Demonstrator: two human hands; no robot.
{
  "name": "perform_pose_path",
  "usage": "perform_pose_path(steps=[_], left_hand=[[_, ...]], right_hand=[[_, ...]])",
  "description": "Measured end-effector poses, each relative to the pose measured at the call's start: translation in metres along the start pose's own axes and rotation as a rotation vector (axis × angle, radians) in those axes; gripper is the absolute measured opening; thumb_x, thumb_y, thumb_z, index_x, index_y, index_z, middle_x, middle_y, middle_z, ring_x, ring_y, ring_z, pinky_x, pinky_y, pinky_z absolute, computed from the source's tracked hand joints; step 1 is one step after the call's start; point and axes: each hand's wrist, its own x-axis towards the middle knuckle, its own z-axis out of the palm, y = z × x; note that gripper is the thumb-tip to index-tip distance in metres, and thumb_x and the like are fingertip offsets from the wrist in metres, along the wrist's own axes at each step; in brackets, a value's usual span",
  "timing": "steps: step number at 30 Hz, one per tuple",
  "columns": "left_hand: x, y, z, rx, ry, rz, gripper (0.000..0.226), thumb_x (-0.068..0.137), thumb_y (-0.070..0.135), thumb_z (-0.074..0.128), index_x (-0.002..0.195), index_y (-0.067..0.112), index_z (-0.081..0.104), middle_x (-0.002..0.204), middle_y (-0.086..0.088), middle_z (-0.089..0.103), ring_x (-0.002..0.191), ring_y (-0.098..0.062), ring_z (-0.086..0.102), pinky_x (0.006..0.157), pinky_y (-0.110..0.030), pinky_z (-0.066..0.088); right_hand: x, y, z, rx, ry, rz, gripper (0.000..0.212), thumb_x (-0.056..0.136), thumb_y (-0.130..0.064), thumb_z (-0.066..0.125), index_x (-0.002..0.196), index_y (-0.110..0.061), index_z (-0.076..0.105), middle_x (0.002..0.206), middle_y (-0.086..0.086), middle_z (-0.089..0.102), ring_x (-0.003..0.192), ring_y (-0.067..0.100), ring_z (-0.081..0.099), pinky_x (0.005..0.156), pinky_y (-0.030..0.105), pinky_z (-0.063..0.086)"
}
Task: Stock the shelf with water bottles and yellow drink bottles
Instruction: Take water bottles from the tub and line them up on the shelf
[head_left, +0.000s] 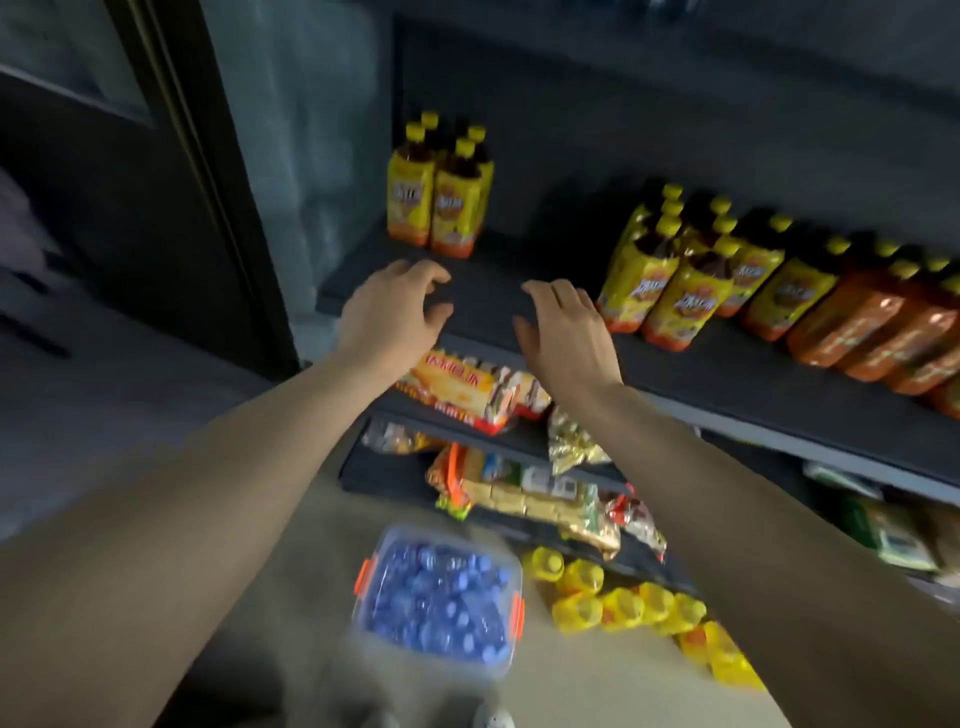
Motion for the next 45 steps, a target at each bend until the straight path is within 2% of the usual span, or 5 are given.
perform_pose_path(steps=[9,26,33,38,45], left_hand=[[-0.14,-0.086,0.141,-0.084,-0.193,-0.26,0.036,0.089,0.023,0.067,0.124,0.02,0.062,0.112,-0.002,0.064,0.102,-0.024,0.061,0.078,-0.033,0.048],[-0.383,-0.229,0.422,-0.034,-0.577,-0.681,0.06,0.084,0.021,0.075,0.138,0.011,0.05,0.128,-0.015,0.055,0.111,-0.039,0.054,0.095,-0.045,0.045],[-0.443,-0.265,0.51,0.021,-0.624,-0.74,0.084,0.083,0.03,0.075,0.151,0.011,0.031,0.15,-0.018,0.033,0.133,-0.038,0.039,0.108,-0.046,0.04],[-0.464,-0.284,0.554,0.069,-0.596,-0.771,0.105,0.085,0.061,0.059,0.155,0.001,0.008,0.16,-0.024,0.015,0.147,-0.038,0.018,0.119,-0.047,0.027],[-0.484,-0.294,0.587,0.182,-0.628,-0.713,0.127,0.069,0.084,0.033,0.153,-0.007,0.002,0.158,-0.033,0.009,0.137,-0.041,0.004,0.113,-0.055,0.033]], right_hand=[[-0.128,0.0,0.166,0.117,-0.433,0.039,0.039,0.094,-0.022,0.06,0.131,-0.011,0.054,0.119,0.014,0.057,0.106,0.037,0.057,0.08,0.044,0.051],[-0.347,0.044,0.463,0.075,-1.082,0.053,0.054,0.098,-0.033,0.056,0.146,-0.018,0.037,0.136,0.01,0.046,0.118,0.034,0.052,0.097,0.044,0.043],[-0.422,0.054,0.549,0.024,-1.159,0.085,0.061,0.098,-0.038,0.055,0.149,-0.019,0.029,0.14,0.01,0.04,0.123,0.032,0.047,0.098,0.041,0.041],[-0.447,0.061,0.585,0.047,-1.106,0.118,0.059,0.096,-0.032,0.057,0.147,-0.013,0.033,0.128,0.016,0.053,0.116,0.036,0.053,0.096,0.043,0.041],[-0.467,0.071,0.602,0.257,-0.96,0.185,0.058,0.086,-0.031,0.069,0.136,-0.008,0.049,0.113,0.017,0.06,0.103,0.039,0.056,0.091,0.045,0.046]])
